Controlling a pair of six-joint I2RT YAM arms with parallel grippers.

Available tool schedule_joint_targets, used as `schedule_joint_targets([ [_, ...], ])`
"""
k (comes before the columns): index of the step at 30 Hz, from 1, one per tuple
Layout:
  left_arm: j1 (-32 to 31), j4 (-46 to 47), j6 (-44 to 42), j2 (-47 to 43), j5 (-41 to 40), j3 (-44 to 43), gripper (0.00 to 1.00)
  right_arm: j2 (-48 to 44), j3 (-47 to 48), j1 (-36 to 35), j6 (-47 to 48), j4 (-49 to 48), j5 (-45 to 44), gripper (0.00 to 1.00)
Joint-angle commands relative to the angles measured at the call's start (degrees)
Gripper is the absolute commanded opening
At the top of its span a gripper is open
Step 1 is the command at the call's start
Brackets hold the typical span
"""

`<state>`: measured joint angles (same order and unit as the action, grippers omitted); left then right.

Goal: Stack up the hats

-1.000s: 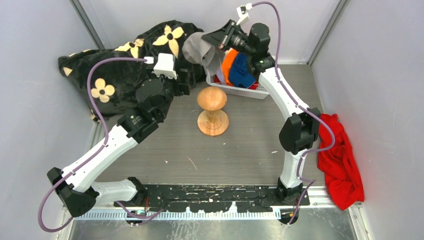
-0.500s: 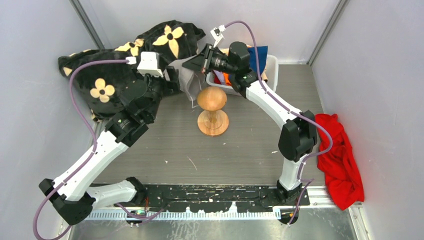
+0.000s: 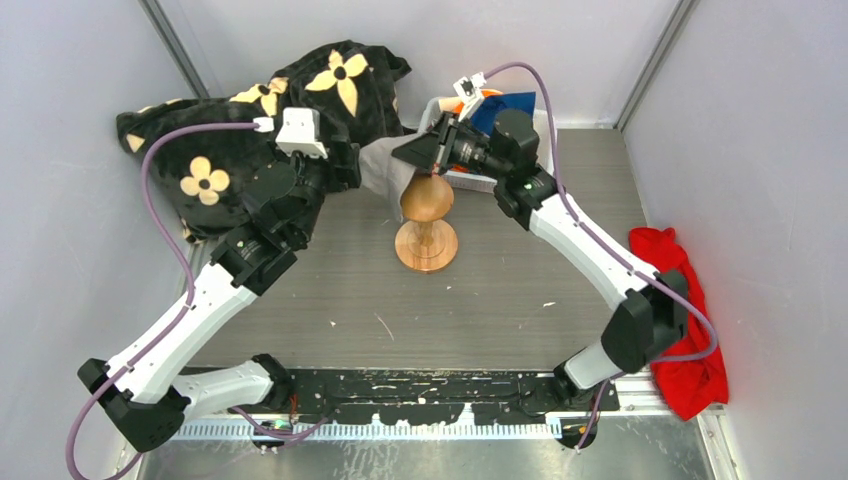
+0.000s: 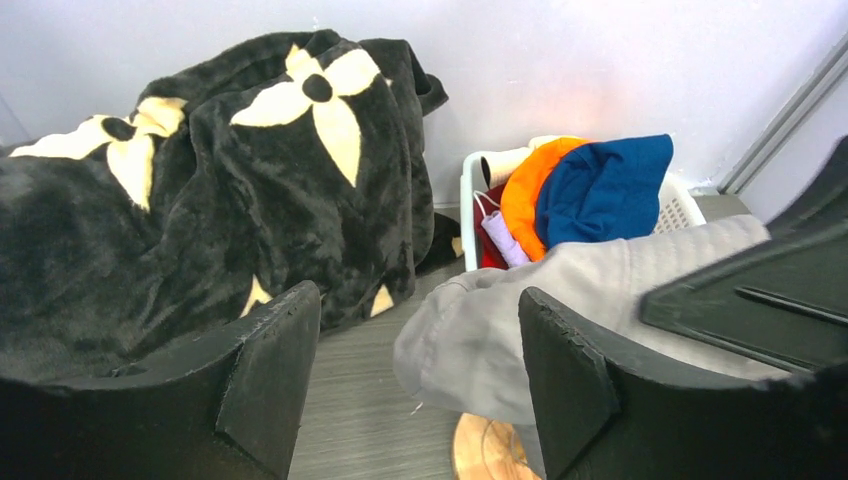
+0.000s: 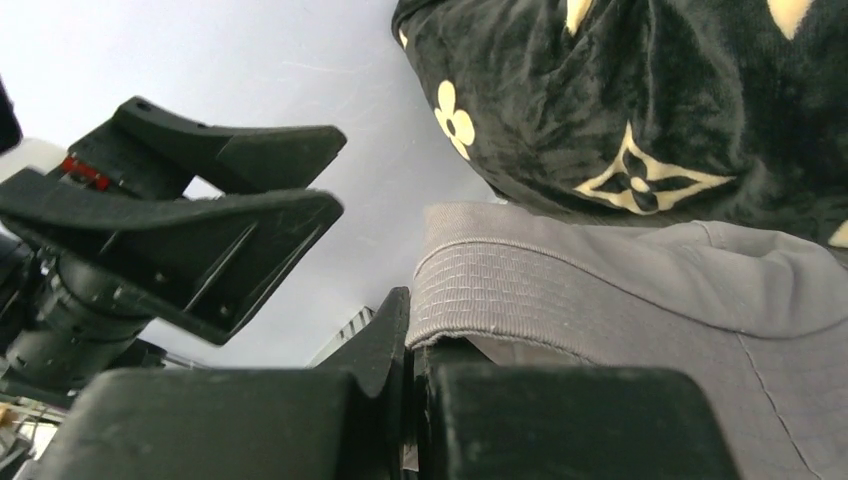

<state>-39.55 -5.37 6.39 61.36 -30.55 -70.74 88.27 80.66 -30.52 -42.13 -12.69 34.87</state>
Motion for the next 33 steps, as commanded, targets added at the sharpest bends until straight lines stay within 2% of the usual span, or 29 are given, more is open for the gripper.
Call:
schedule_joint_targets([
  [1,0.3,0.3,1.3,-0.7,2.7,0.2,0.72,-6.3,-4.1,0.8,4.4,1.7,-3.4,0.01],
  [11,0.3,-0.7,1.3,-0.5,4.1,0.3,0.71,-11.6,-17.1,6.3,4.4,2.0,-3.3,0.01],
  [25,0.3,-0.4,0.8,1.8,3.8,0.5,0.7,-18.8,-27.6,10.5,6.8,6.0,-3.8,0.01],
  [33,0.3,-0.1,1.2,3.2,4.3,0.5,0.7,-19.5,-32.7,13.3,6.9,6.4,-4.2,0.01],
])
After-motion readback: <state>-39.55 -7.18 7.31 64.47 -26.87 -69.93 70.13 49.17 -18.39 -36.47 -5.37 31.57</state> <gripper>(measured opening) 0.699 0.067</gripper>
